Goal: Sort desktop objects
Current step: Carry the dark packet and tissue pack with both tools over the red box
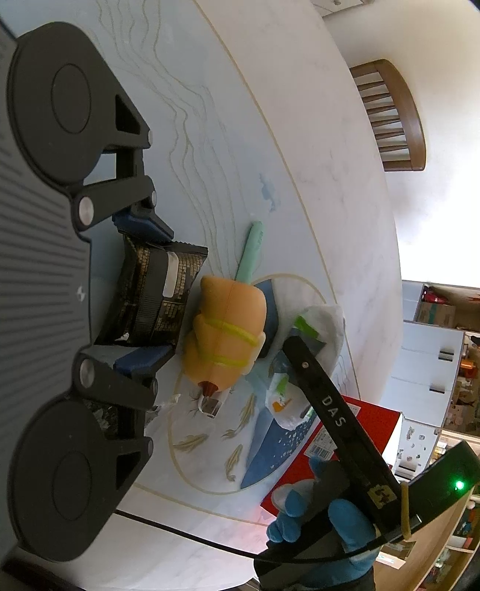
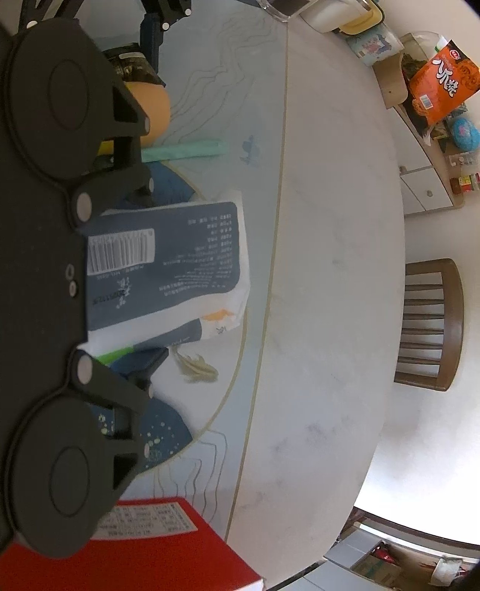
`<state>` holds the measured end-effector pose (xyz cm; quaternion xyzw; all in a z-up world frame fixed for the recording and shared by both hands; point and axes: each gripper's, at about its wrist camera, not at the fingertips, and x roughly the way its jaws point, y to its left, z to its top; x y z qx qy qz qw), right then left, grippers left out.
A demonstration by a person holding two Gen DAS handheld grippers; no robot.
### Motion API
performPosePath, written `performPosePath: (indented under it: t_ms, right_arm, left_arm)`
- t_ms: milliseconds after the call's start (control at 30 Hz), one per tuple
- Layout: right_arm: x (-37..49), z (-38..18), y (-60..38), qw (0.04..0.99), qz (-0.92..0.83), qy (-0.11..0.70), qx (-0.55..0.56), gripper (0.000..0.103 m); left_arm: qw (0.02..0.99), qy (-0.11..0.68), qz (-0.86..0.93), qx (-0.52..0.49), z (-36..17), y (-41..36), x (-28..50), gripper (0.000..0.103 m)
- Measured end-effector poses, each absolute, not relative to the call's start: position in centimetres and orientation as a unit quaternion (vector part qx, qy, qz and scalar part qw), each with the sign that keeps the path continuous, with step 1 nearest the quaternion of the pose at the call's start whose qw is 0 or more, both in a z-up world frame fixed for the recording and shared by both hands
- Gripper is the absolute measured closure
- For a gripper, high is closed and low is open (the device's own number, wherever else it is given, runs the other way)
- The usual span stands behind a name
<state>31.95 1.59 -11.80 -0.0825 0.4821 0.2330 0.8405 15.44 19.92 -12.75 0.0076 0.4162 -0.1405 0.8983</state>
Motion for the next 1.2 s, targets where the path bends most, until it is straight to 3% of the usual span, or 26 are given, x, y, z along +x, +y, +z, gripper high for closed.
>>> performPosePath:
  t_ms: [433,1200]
  right_arm:
    - [29.9,-9.1,0.7,0.854,0.231,0.458,-0.083,0.039]
    - [24.4,-3.3,-3.2,0.878,0.231,0.414,-0.073,0.039]
  left_arm:
    - [0.901,0.414,-0.128,-0.010,-11.0,20.1,13.8,0.044]
    - [0.916,0.388,-0.103,-0.013,-3.5,16.7,12.3,0.044]
